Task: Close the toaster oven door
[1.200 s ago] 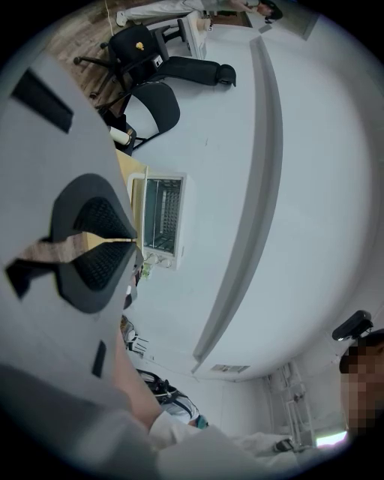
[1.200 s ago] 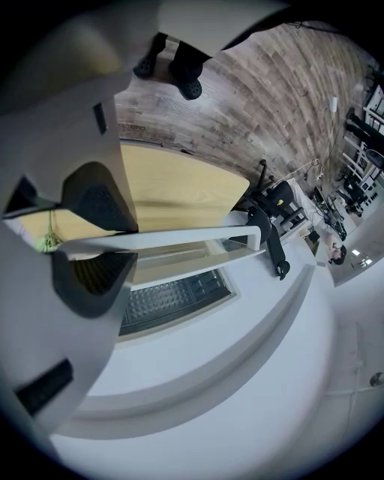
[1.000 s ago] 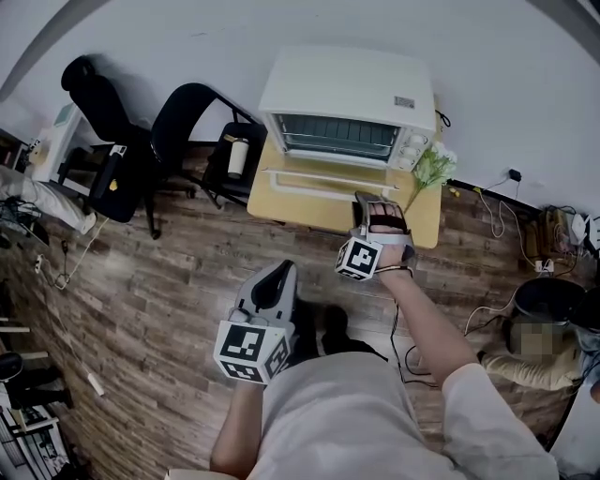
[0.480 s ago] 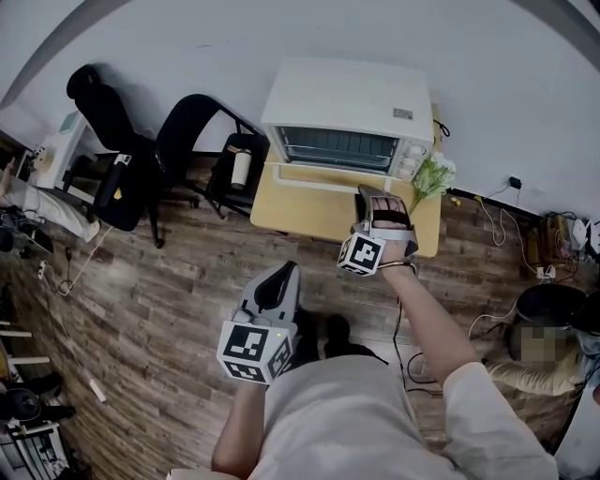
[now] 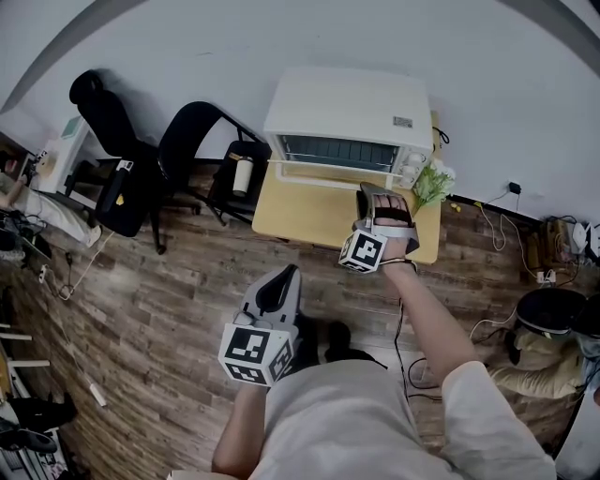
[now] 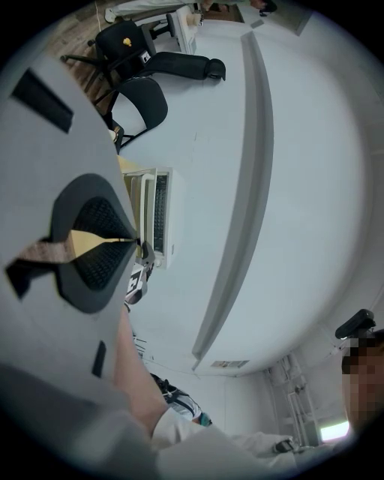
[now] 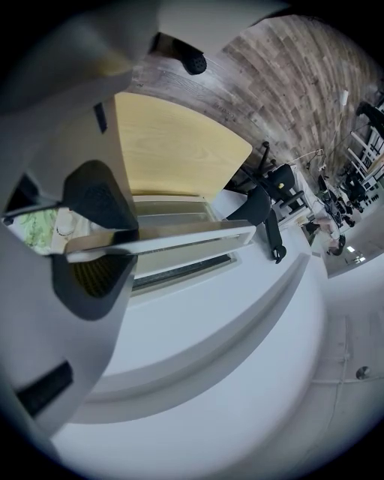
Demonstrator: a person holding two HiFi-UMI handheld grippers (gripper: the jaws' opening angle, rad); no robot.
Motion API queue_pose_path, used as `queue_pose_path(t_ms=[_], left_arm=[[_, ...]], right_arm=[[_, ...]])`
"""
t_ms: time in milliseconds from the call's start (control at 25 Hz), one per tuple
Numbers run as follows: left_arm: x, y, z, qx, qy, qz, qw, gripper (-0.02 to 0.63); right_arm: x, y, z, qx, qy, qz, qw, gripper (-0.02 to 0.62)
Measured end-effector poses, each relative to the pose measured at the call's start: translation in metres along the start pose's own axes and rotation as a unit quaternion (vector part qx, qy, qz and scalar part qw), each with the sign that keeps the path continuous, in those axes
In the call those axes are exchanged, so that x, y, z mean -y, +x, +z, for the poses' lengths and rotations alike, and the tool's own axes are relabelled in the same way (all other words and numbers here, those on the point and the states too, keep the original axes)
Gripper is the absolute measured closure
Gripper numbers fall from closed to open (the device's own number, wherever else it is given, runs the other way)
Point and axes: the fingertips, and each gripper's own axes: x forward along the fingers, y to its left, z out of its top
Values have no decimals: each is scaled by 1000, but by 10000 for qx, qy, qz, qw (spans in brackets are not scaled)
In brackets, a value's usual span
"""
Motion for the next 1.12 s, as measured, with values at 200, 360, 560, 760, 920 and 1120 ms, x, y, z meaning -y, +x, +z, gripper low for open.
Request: queue_pose_path(t_ms=[200, 360, 560, 760, 920, 1120], left_arm=[[-2, 2, 1, 3, -9, 1, 10000, 592], [0, 4, 2, 22, -8, -31, 10000, 592], [0, 7, 2, 8, -12, -40, 10000, 592], [-2, 8, 2, 4, -25, -39, 10000, 592], [-3, 8, 3, 1, -33, -37, 10000, 592], [-5, 11, 4, 5, -37, -54, 10000, 592]], right_arm=[[7, 9, 1, -16, -85, 45, 10000, 491], [12, 12, -1, -22, -186, 33, 9998, 492], [18, 17, -1, -3, 138, 132, 9998, 486], [23, 22, -1, 15, 120, 129, 9998, 486], [28, 26, -1, 48, 158, 158, 9997, 485], [34, 35, -1, 91, 155, 175, 9997, 485]])
